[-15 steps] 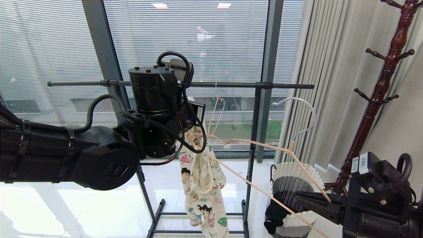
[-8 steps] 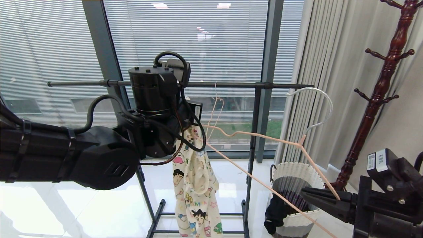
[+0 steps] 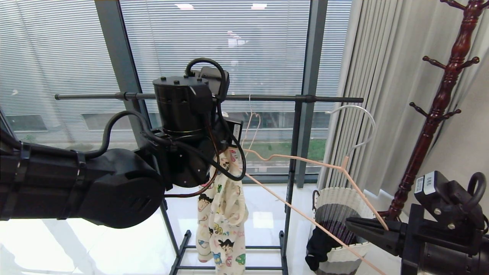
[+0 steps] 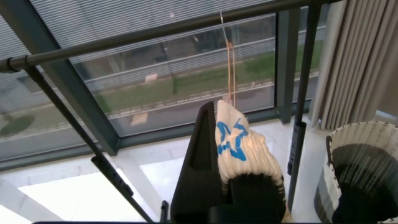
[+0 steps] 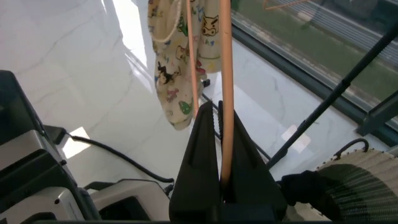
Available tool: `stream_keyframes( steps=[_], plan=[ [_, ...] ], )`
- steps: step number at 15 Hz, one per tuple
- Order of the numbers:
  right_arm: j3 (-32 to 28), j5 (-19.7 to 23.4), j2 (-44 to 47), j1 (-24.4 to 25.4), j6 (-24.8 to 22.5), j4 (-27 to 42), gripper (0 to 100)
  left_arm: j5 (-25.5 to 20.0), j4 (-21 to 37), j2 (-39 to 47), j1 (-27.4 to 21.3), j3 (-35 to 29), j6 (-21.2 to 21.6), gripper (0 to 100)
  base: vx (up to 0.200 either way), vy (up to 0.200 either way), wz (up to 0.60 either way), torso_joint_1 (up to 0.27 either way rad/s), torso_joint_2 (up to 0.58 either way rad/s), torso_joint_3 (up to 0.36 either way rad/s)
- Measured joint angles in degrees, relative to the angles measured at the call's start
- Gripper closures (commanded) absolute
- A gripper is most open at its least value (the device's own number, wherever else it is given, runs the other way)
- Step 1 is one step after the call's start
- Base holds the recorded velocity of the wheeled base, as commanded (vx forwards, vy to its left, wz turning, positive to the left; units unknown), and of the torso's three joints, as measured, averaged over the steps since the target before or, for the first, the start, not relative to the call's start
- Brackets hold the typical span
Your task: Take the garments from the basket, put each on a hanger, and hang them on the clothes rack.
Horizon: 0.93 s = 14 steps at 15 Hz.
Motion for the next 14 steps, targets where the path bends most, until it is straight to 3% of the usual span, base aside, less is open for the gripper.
stream_keyframes(
  steps=[4,9,14],
  plan=[
    [0.0,-1.8,-0.4,-1.2,2.0,-0.1,100,1.2,0.0,-0.2,-0.2,0.0,-0.2,100,0.000,0.000,0.00,0.000,0.00,0.000],
    [-1.2,-1.8,-0.1,-1.0,2.9,-0.2,100,2.5,0.2,0.5,-4.2,-0.2,-7.2,100,0.000,0.000,0.00,0.000,0.00,0.000],
    [-2.0,-2.3,1.9,-1.0,9.1,-0.1,100,9.7,0.2,1.6,-2.6,-3.0,-7.4,100,0.000,0.000,0.00,0.000,0.00,0.000]
  ],
)
